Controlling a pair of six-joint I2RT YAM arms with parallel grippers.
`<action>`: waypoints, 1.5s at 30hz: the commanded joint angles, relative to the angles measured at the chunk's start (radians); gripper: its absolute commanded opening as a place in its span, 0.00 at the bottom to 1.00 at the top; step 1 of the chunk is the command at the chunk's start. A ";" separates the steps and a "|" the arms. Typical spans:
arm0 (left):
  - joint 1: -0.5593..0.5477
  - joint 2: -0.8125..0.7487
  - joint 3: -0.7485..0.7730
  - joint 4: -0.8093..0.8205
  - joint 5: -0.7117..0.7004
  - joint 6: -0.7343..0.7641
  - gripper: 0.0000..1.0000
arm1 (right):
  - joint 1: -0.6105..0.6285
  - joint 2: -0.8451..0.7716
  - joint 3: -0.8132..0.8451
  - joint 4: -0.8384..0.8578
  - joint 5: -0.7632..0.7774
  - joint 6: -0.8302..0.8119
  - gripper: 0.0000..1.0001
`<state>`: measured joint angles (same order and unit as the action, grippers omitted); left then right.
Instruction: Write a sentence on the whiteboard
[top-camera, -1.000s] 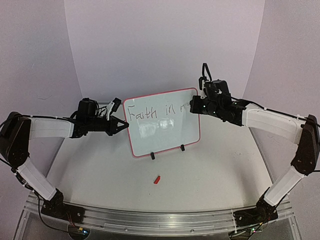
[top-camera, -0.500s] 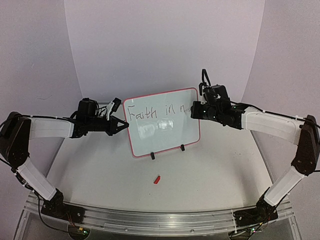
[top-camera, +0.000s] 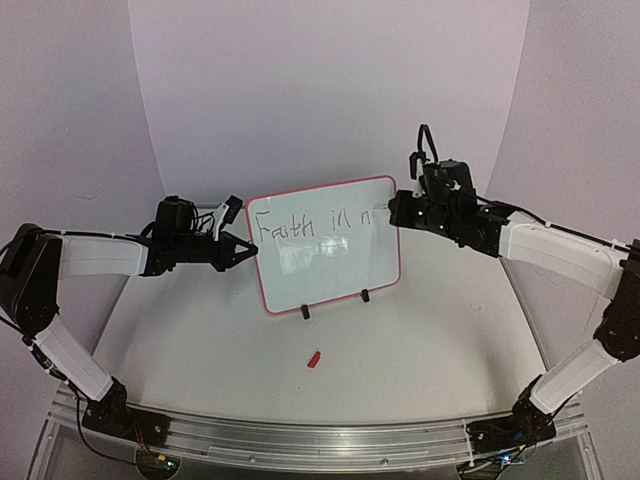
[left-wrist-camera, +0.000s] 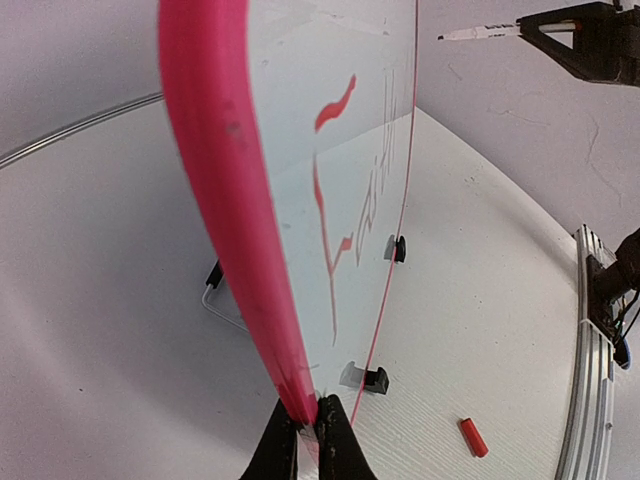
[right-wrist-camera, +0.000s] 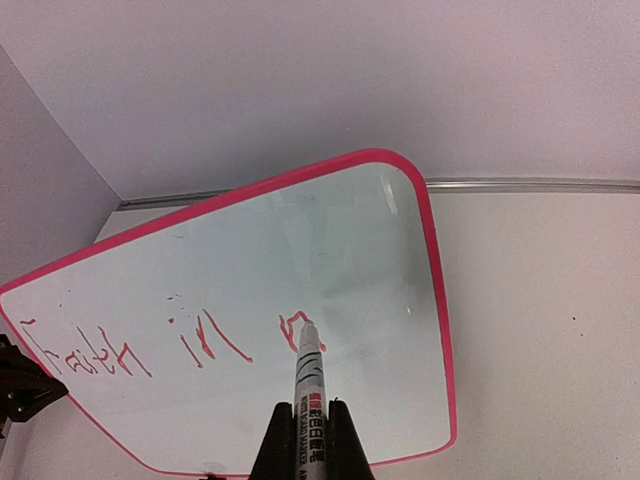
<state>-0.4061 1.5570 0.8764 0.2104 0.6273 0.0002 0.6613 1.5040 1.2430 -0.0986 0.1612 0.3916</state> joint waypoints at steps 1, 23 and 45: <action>0.001 0.009 0.007 -0.029 -0.073 0.066 0.00 | -0.008 0.010 0.023 0.003 0.008 -0.004 0.00; 0.000 0.013 0.009 -0.031 -0.075 0.069 0.00 | -0.014 0.071 0.047 0.004 0.070 -0.016 0.00; 0.001 0.008 0.008 -0.031 -0.075 0.070 0.00 | -0.021 0.080 0.076 0.023 0.041 -0.033 0.00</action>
<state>-0.4061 1.5570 0.8764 0.2104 0.6273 0.0006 0.6437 1.5734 1.2716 -0.0998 0.2195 0.3756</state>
